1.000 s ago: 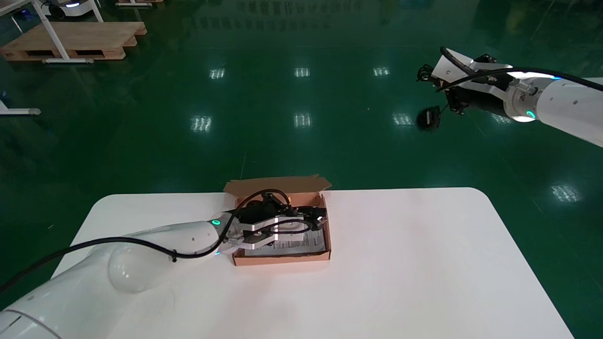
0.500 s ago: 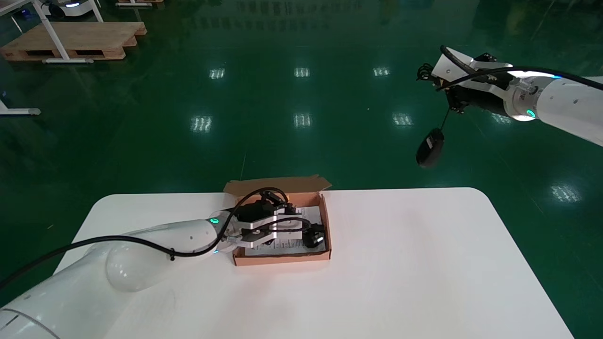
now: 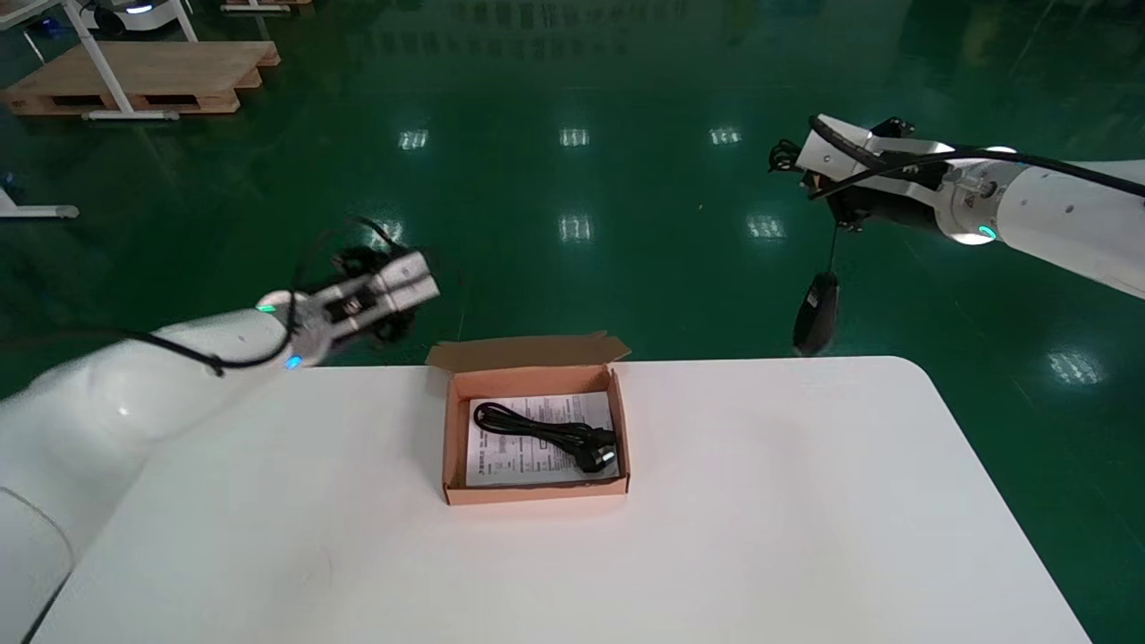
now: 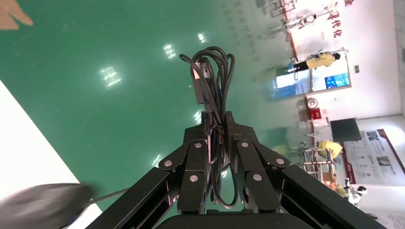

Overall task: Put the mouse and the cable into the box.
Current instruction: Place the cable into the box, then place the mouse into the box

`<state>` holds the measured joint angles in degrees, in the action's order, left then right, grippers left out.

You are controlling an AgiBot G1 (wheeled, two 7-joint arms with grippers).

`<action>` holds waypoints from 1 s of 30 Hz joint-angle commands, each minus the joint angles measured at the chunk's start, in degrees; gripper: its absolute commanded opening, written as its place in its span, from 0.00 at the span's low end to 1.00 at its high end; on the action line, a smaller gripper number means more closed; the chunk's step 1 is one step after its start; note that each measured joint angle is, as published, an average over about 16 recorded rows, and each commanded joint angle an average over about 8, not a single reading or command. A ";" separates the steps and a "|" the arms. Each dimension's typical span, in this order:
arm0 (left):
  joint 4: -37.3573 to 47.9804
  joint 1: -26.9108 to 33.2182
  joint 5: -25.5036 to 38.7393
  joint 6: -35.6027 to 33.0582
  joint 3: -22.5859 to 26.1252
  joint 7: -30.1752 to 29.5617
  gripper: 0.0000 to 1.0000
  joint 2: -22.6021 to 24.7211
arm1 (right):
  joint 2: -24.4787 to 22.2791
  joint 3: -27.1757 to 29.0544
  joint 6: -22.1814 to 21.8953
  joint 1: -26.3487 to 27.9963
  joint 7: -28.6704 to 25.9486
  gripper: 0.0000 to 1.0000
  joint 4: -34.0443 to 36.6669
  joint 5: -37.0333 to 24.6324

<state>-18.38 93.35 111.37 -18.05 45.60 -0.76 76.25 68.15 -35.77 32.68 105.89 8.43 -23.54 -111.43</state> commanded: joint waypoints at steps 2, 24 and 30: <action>6.56 3.83 1.12 2.47 -0.54 -3.05 1.00 0.04 | 0.48 -0.25 0.67 -0.43 0.63 0.00 -0.19 0.03; 9.24 5.40 2.54 3.19 1.42 -6.56 1.00 0.74 | 9.95 -7.70 10.55 -10.23 12.72 0.00 -16.17 12.97; 9.09 5.39 2.70 3.20 1.88 -7.20 1.00 0.72 | 9.25 -11.52 12.37 -11.40 11.66 0.00 -21.73 16.94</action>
<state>-9.29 98.74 114.06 -14.85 47.48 -7.95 76.97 77.41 -46.82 44.79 94.84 19.76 -44.53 -95.21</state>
